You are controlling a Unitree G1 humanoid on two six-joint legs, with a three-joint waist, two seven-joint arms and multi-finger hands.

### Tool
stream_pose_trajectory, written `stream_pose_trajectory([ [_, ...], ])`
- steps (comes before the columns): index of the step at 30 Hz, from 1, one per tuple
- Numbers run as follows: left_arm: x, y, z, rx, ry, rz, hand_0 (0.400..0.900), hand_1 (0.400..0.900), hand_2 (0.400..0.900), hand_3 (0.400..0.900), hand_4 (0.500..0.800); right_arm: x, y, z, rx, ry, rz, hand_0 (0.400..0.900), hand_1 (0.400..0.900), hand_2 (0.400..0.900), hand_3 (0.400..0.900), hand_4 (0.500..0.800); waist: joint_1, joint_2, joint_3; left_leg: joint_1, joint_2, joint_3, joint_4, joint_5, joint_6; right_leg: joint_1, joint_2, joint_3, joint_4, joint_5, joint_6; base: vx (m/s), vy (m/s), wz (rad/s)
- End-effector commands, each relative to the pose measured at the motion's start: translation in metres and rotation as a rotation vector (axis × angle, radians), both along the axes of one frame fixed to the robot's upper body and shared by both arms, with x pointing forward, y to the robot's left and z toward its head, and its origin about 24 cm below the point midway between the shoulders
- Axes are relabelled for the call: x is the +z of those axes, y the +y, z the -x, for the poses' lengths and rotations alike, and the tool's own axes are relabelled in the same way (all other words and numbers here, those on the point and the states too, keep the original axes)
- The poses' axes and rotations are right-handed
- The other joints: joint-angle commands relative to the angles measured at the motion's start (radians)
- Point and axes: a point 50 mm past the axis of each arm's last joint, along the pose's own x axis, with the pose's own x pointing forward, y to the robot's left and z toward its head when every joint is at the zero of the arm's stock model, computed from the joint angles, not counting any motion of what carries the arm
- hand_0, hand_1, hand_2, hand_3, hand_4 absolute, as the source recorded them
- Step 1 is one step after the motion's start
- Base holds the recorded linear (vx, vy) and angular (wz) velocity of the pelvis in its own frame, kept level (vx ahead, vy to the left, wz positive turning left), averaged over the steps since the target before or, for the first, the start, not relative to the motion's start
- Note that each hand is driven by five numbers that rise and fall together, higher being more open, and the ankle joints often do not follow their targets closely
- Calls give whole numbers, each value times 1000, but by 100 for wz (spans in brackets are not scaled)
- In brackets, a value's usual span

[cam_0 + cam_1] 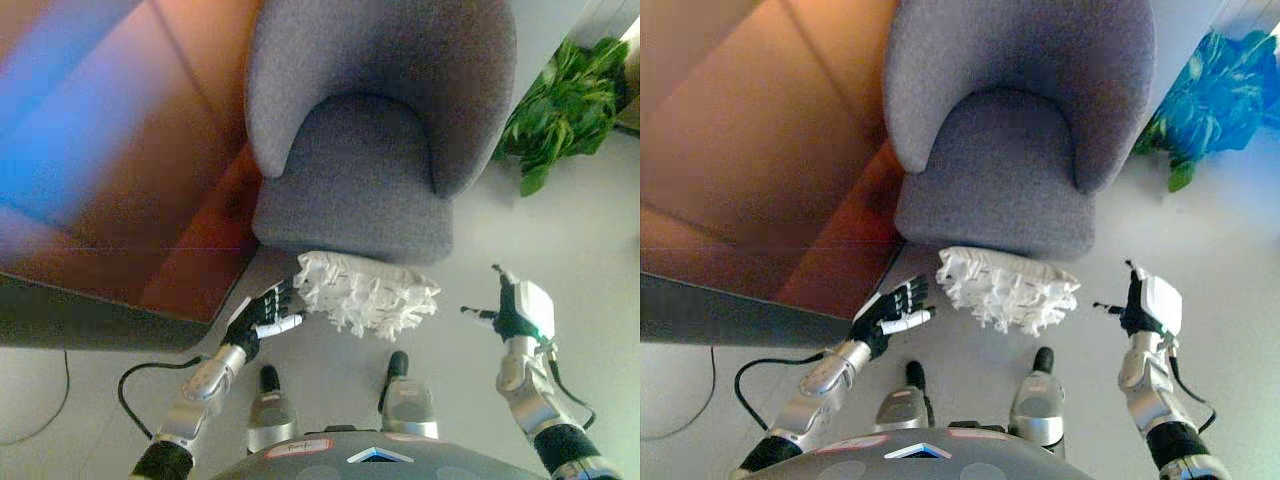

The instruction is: Pick up the pillow and put it on the sofa.

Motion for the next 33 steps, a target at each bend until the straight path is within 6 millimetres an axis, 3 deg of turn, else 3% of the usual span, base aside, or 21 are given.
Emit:
stream_pose_trajectory([
  [1, 64, 7, -37, -25, -338, 24, 900, 900, 900, 900, 800, 46, 16, -46, 61, -276, 89, 900, 900, 900, 900, 800, 24, -25, 87, -5, 85, -34, 151, -90, -3, -130, -121, 69, 73, 80, 59, -202, -30, 27],
  [5, 101, -4, -54, -94, -518, 34, 900, 900, 900, 900, 800, 77, 14, -74, 42, -378, 96, 900, 900, 900, 900, 800, 50, -23, 170, -220, 61, -97, 285, -130, 15, -329, -162, 124, 192, 62, 60, -214, -19, 16],
  [10, 139, -17, -70, -125, -689, 64, 900, 900, 900, 900, 800, 113, 15, -106, 29, -462, 55, 900, 900, 900, 900, 800, 67, -6, 247, -462, 51, -156, 460, -176, 21, -498, -169, 189, 303, 23, 58, -155, 29, 1],
  [13, 155, -22, -74, -126, -756, 79, 900, 900, 900, 900, 800, 130, 16, -119, 23, -501, 44, 900, 900, 900, 900, 800, 75, 5, 254, -600, 48, -178, 561, -200, 22, -591, -172, 212, 361, 5, 55, -99, 60, -1],
  [21, 177, -30, -75, -138, -862, 119, 900, 900, 900, 900, 800, 161, 2, -138, -68, -580, 24, 900, 900, 900, 900, 800, 101, 46, 254, -851, 47, -194, 791, -255, 27, -808, -196, 263, 575, -41, 49, -43, 98, 2],
  [24, 178, -33, -75, -147, -859, 149, 900, 900, 900, 900, 800, 171, -7, -144, -123, -577, 10, 900, 900, 900, 900, 800, 118, 68, 254, -897, 47, -201, 865, -304, 24, -858, -207, 285, 661, -92, 58, 34, 101, 7],
  [29, 182, -37, -76, -177, -855, 189, 900, 900, 900, 900, 800, 188, -20, -157, -199, -480, 13, 900, 900, 900, 900, 800, 150, 95, 254, -1010, 27, -223, 981, -330, 33, -968, -224, 319, 779, -122, 52, -15, 73, 15],
  [33, 182, -41, -77, -208, -837, 214, 900, 900, 900, 900, 800, 185, -29, -160, -299, -399, -8, 900, 900, 900, 900, 800, 176, 98, 254, -1067, 15, -243, 1035, -339, 35, -1016, -237, 327, 829, -133, 49, 10, 0, 16],
])
